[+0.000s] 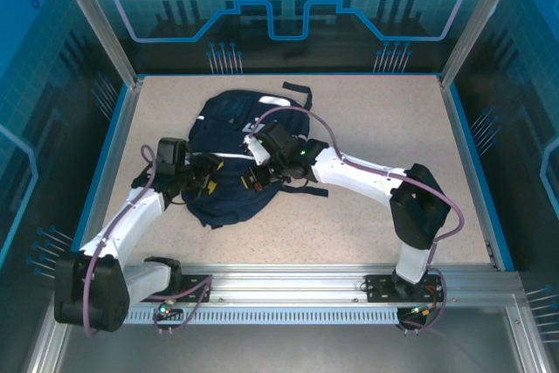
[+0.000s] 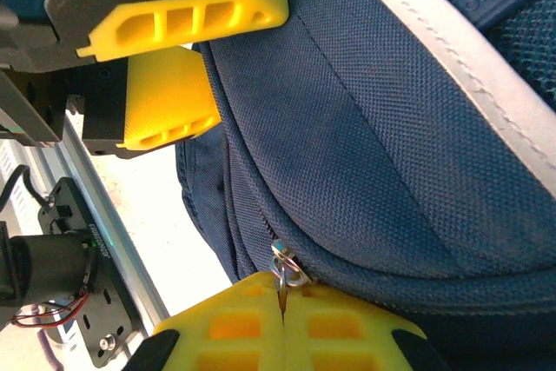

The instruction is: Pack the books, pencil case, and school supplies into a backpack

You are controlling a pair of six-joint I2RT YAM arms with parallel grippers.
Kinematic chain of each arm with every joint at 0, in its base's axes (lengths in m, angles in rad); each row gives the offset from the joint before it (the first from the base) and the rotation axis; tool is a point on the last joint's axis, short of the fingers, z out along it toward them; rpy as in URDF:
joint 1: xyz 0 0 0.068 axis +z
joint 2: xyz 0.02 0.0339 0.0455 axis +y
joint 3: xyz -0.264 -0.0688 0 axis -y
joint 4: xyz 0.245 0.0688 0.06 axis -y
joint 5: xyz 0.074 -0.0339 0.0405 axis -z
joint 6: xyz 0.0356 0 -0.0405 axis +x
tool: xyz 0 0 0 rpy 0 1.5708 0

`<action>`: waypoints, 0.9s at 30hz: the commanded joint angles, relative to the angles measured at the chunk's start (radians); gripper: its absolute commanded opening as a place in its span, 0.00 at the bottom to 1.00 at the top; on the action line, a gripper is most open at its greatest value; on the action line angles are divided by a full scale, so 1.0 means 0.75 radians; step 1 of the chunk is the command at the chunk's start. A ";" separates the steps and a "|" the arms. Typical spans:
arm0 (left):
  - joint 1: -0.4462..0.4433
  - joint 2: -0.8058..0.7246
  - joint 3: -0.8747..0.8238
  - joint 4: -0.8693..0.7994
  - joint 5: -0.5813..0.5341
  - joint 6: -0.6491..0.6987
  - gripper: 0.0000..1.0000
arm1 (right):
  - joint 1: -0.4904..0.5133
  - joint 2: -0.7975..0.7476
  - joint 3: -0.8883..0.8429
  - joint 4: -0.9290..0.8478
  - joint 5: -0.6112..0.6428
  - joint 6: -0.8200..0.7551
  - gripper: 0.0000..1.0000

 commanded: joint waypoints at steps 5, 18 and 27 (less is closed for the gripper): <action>-0.013 0.039 0.055 0.050 0.003 0.077 0.16 | 0.004 -0.128 -0.043 -0.069 0.067 -0.167 0.00; -0.005 -0.008 0.067 -0.121 0.009 0.230 0.00 | -0.236 -0.185 -0.021 -0.226 0.267 -0.236 0.00; -0.005 -0.027 0.055 -0.139 0.045 0.259 0.00 | -0.225 -0.098 0.069 -0.242 0.190 -0.196 0.11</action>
